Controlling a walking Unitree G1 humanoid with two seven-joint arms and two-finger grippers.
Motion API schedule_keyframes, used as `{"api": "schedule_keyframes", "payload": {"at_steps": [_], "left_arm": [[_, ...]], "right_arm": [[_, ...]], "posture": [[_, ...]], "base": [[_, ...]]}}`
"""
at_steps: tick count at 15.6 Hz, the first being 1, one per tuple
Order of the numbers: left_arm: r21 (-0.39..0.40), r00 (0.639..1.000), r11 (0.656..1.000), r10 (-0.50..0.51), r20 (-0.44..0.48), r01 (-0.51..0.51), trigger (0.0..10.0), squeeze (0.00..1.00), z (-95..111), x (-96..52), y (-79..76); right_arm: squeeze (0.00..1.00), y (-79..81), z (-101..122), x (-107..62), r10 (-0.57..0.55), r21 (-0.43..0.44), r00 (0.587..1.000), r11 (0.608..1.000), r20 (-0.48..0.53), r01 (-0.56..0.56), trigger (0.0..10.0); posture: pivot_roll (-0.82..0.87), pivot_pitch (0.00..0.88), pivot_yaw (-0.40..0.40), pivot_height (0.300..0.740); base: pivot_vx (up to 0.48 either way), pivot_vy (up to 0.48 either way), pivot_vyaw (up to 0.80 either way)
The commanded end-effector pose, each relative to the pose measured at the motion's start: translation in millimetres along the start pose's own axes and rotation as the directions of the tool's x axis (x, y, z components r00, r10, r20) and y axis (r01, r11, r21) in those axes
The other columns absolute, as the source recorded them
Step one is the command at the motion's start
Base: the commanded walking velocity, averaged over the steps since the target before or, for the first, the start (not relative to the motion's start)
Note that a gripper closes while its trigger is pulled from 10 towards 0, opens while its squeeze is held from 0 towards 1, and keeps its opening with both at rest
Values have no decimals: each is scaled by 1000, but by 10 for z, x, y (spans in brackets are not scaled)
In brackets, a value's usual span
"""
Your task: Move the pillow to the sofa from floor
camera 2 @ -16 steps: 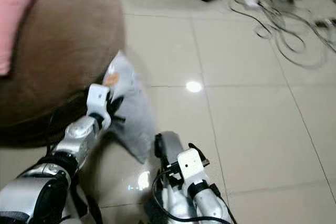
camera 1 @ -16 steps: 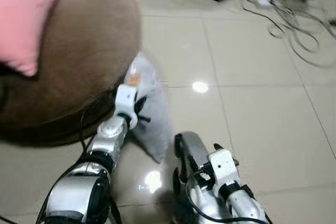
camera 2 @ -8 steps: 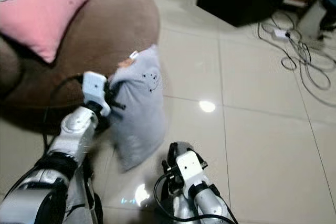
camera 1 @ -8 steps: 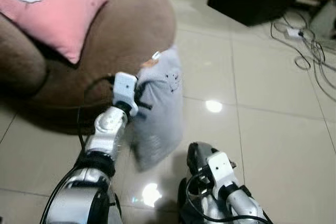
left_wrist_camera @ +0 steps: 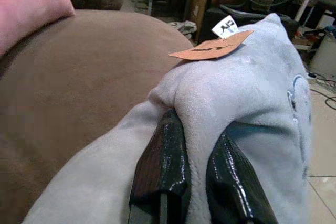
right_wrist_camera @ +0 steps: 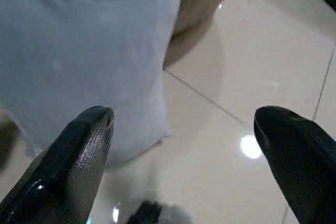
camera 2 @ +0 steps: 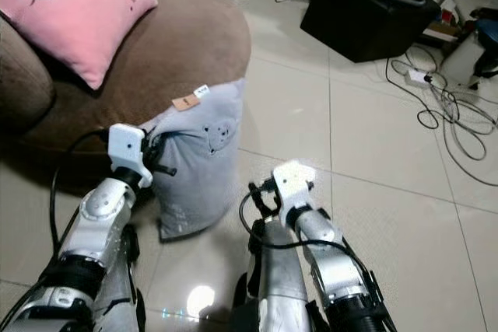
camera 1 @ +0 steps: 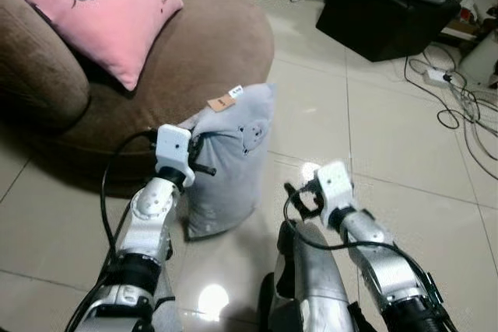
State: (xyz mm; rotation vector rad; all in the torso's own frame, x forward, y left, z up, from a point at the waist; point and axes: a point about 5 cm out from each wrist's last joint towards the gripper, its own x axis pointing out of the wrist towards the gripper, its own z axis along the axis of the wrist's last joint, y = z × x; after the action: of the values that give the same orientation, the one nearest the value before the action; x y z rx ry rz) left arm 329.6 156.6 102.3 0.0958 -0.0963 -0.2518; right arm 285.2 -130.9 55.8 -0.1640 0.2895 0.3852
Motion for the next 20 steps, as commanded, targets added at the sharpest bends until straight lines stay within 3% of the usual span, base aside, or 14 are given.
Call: {"api": "schedule_keyframes", "payload": {"at_steps": [1,4,7,9,12,16,20], "left_arm": [[4,999,1000,5,42,-5,0,0,96,28,-35],[25,999,999,24,27,-25,0,0,123,54,50],[45,998,998,51,24,-52,0,0,166,109,133],[61,998,997,53,27,-55,0,0,189,138,130],[75,999,996,41,11,-42,0,0,166,168,92],[82,999,996,36,-33,-33,0,0,84,182,77],[109,993,993,53,-103,-42,0,0,-12,238,80]], "right_arm": [[0,-83,-10,-5,-11,17,1000,1000,-19,11,10000],[0,-90,170,-36,35,28,999,999,15,-35,10000],[0,-240,359,-137,67,-57,998,996,21,-66,10000],[0,-221,417,-195,104,-77,995,992,10,-103,10000],[0,-164,691,-324,188,-87,982,979,11,-187,10000],[0,-254,970,-442,250,-116,968,962,4,-248,10000],[0,-309,1231,-659,376,-101,926,920,-40,-378,10000]], "posture": [[131,149,-194,533],[124,147,-189,533],[97,149,-195,533],[89,150,-197,533],[89,150,-197,533],[62,154,-186,533],[36,165,-194,533]], "base": [[0,0,0],[0,0,0],[0,0,0],[0,0,0],[0,0,0],[0,0,0],[0,0,0]]}}
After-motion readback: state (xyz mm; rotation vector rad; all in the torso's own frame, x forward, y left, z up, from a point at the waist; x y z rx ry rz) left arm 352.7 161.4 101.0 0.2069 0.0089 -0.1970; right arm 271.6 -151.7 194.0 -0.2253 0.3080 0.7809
